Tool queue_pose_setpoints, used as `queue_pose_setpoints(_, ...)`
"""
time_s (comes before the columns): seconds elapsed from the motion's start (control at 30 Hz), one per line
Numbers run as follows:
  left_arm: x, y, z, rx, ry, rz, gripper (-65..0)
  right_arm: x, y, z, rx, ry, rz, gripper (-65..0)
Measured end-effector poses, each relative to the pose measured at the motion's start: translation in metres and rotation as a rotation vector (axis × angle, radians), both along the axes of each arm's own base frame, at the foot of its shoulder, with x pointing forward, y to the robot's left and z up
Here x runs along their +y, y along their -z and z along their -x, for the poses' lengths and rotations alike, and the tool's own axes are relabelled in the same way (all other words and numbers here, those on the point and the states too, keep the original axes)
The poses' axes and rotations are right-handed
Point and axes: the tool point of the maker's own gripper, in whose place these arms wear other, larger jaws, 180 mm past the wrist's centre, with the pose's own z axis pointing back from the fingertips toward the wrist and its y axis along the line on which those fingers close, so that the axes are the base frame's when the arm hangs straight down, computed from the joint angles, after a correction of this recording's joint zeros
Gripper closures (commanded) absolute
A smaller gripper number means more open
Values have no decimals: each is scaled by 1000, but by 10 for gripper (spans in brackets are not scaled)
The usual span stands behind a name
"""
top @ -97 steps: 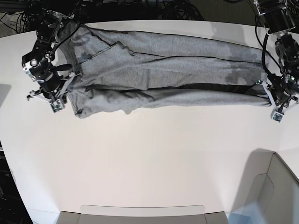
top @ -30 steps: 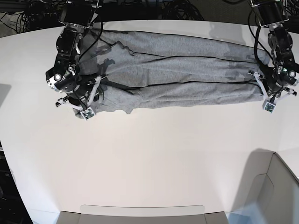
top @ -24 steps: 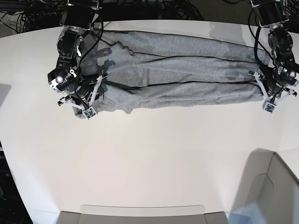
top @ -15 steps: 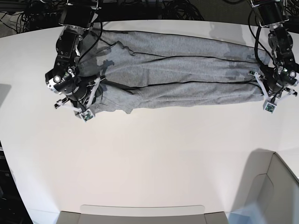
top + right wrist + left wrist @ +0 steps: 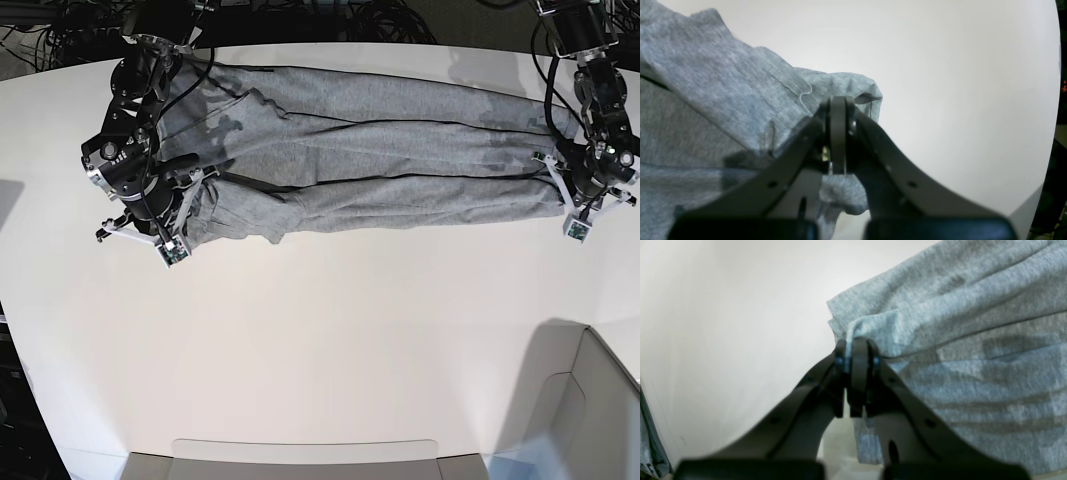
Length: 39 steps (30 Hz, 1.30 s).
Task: Fold the T-shirt properly
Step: 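Adjust the right gripper's hold on the shirt end near the hem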
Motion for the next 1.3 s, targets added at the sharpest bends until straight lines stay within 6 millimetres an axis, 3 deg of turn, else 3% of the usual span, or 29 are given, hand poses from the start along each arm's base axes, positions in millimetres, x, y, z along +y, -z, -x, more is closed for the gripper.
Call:
queue_pose_setpoints(0.13, 0, 0, 0, 0, 1, 0, 0, 2, 12, 5, 36, 0, -11, -271)
queue_pose_setpoints(0.2, 0, 0, 0, 2, 1, 0, 0, 3, 17, 5, 51, -1, -16, -316)
queue_pose_setpoints(0.6, -5, 3, 1, 2, 0, 14, 0, 12, 64, -5, 193, -11, -83, -319)
queue_pose_setpoints(0.8, -5, 4, 1, 4, 0, 13, 0, 15, 74, -5, 226, -17, -94, -318)
queue_pose_setpoints(0.9, -5, 4, 1, 4, 0, 14, 0, 15, 75, -3, 231, -17, -93, -270)
queue_pose_setpoints(1.1, -5, 4, 1, 3, 0, 13, 0, 28, 78, 0, 240, -58, -87, 0)
queue_pose_setpoints(1.3, -5, 4, 2, 9, -2, 12, 0, 26, 76, 3, 234, -55, -80, 0)
